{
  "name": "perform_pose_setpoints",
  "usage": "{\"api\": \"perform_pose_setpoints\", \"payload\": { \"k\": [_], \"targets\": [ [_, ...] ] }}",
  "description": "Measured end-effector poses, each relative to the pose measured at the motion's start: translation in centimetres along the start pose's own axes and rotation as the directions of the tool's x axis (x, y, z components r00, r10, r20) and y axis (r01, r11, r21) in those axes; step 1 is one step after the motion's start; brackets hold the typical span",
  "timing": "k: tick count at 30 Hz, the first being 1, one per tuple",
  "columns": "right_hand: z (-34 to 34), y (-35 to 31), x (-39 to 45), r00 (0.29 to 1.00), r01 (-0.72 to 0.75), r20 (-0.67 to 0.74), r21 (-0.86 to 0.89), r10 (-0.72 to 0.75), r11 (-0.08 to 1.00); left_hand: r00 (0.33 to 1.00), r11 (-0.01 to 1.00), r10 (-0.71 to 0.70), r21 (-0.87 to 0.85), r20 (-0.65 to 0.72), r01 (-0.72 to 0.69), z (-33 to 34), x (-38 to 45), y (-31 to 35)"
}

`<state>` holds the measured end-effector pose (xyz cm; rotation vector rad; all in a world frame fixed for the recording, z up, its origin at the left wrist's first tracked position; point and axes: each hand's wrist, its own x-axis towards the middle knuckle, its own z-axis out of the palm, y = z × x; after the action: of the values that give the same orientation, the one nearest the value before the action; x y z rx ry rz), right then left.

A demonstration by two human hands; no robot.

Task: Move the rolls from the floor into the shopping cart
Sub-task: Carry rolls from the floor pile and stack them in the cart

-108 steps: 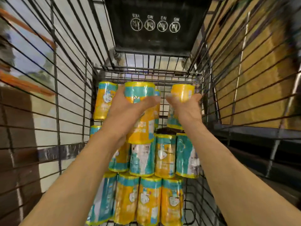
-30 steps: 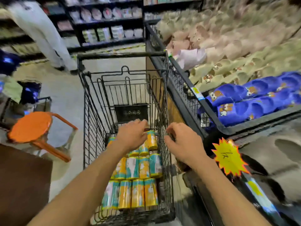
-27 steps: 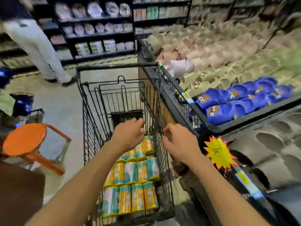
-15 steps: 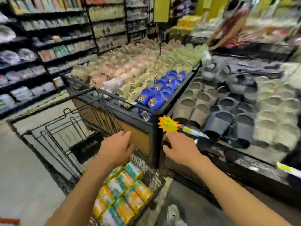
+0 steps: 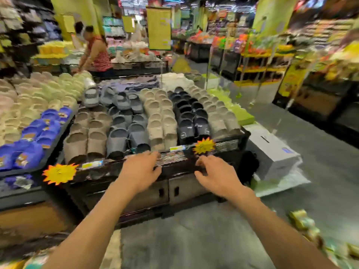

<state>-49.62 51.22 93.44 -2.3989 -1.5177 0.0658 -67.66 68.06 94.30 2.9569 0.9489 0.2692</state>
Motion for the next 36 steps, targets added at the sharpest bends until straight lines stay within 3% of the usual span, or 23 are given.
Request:
{"api": "perform_pose_setpoints", "payload": {
  "k": [5,11,15,19,26,32,36],
  "targets": [
    [-6.0,16.0,-12.0,0.929,-0.353,-0.102,0.053,0.357,0.934,0.955,0.952,0.29,-0.123,0.064,-0.28,3.1,6.0,19.1],
    [-10.3,30.6,-27.1,0.688,-0.706,-0.157,0.078,0.708,0.704,0.805,0.809,0.576,-0.236,0.141,-0.538,7.6,8.6,40.9],
    [-12.2,36.1,-35.3,0.502,-0.842,-0.184,0.12,0.845,0.527,0.653,0.675,0.737,-0.243,0.174,-0.697,8.9,9.1,53.9],
    [-13.2,40.7,-40.6,0.326,-0.925,-0.191,0.138,0.926,0.354,0.491,0.519,0.855,-0.267,0.169,-0.812,10.8,9.7,64.8],
    [-14.6,49.9,-43.6,0.149,-0.963,-0.161,0.2,0.976,0.18,0.308,0.356,0.931,-0.309,0.194,-0.882,15.1,12.5,79.5],
    [-16.7,59.5,-43.5,0.076,-0.978,-0.128,0.183,0.989,0.099,0.279,0.373,0.918,-0.373,0.283,-0.85,19.9,17.5,89.1],
    [-17.4,66.2,-43.8,0.091,-0.974,-0.095,0.199,0.991,0.108,0.275,0.385,0.909,-0.38,0.313,-0.841,22.6,20.1,93.9]
  ]
}}
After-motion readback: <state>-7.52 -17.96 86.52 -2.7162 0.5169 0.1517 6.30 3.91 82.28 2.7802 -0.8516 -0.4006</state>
